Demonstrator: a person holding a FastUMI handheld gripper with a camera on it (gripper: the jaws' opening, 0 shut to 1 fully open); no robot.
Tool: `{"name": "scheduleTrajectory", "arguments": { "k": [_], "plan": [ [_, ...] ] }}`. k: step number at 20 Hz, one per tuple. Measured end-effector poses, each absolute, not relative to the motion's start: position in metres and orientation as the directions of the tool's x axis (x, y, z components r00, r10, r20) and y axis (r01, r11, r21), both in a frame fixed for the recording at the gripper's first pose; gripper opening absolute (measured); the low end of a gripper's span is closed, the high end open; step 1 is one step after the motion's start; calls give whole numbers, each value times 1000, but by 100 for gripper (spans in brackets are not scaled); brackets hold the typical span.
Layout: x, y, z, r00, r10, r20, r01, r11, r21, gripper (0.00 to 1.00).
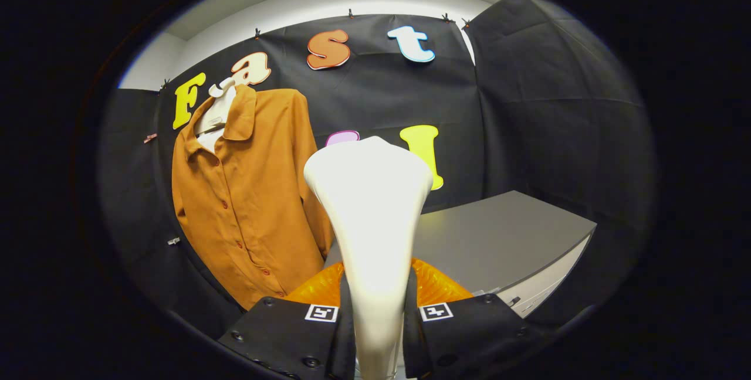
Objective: Iron the clothes twice with a garment steamer, once on the left side and once on the right side.
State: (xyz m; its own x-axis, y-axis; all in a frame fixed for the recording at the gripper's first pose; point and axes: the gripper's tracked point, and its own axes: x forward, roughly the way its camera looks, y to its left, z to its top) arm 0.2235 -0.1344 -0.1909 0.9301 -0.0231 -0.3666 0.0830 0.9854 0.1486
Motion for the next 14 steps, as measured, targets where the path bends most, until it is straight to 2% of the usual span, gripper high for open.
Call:
{"name": "scheduleTrajectory", "arguments": {
  "k": [7, 14],
  "plan": [
    [223, -49, -155, 957, -50, -284, 75, 994, 76, 35],
    [268, 25, -153, 956, -5, -295, 31, 996, 83, 36]
  ]
}}
